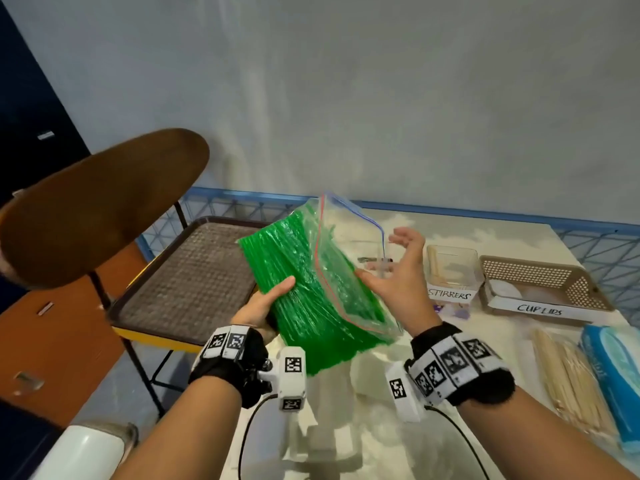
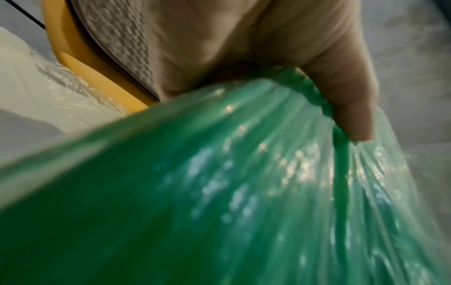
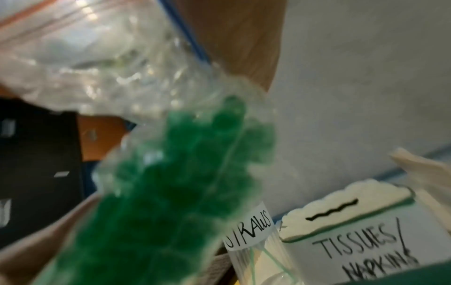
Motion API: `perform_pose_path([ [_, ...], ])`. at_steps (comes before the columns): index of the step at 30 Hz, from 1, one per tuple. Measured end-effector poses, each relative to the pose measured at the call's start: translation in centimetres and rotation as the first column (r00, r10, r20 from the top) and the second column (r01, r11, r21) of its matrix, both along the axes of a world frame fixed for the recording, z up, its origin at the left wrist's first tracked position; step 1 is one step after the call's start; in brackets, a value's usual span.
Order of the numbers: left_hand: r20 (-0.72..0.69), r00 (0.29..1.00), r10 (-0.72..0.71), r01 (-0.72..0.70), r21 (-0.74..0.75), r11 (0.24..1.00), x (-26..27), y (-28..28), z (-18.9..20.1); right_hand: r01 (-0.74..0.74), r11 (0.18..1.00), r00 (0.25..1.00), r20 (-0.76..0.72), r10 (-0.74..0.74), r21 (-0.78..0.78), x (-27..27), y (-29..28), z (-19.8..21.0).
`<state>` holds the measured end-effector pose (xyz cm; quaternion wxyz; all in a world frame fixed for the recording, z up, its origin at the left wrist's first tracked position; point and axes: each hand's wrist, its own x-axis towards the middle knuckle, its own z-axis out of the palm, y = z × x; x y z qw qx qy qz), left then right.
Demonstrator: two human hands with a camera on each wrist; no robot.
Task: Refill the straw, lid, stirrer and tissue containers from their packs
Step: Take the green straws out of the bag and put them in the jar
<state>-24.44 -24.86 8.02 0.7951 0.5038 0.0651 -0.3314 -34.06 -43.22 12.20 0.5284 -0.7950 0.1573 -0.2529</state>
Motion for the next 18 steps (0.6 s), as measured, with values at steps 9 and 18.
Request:
perform_pose_path([
  [9, 0.013, 0.999, 0.050, -0.050, -0.024, 0.998, 1.6, 2.8, -1.5, 0.008, 0.743, 0.971, 0.184, 0.155, -0.669, 2.2, 4.6, -0.1],
  [18, 0.140, 0.987, 0.084, -0.091, 0.041, 0.995, 2.3, 4.1, -1.7, -0.283, 0.816, 0.957, -0.205, 0.205, -0.503, 3.8, 5.0, 0.1],
])
